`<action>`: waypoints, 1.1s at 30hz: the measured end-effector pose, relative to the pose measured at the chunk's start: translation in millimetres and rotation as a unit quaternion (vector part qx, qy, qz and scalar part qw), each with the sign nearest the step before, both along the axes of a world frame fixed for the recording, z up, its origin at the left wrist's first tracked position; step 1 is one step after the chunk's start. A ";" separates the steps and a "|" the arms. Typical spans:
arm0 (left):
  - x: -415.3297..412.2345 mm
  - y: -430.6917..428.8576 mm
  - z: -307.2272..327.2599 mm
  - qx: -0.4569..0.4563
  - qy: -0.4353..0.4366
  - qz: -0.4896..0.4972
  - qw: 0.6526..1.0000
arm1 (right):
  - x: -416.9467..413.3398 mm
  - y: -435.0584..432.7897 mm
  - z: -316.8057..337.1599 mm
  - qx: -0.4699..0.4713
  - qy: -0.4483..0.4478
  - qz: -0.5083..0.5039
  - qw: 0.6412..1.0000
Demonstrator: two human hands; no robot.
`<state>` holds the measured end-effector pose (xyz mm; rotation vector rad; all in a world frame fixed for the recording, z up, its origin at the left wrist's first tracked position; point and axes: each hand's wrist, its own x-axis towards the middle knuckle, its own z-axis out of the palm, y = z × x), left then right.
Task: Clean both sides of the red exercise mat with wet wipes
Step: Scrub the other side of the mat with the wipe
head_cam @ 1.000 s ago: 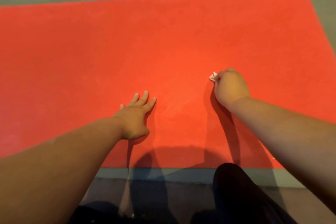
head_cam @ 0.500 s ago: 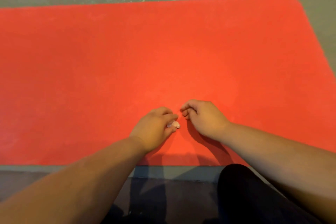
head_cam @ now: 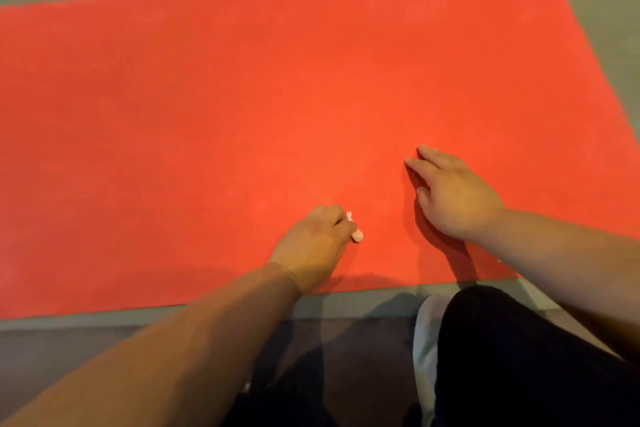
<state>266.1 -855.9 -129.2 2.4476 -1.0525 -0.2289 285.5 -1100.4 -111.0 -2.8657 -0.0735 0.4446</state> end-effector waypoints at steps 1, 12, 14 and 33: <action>13.5 4.0 0.1 0.022 -0.025 -0.022 0.999 | -1.9 1.3 0.6 -0.006 0.002 0.004 1.000; 10.0 -33.0 8.2 0.002 -0.023 -0.053 0.998 | -9.5 -17.2 5.9 -0.033 0.029 0.008 0.999; 39.6 -23.3 6.0 0.047 -0.040 -0.131 0.989 | -9.4 -15.7 5.9 -0.030 0.028 0.003 0.999; 127.2 -68.0 -2.6 0.096 -0.063 0.180 0.977 | -7.9 -47.7 7.1 -0.037 0.045 -0.033 0.998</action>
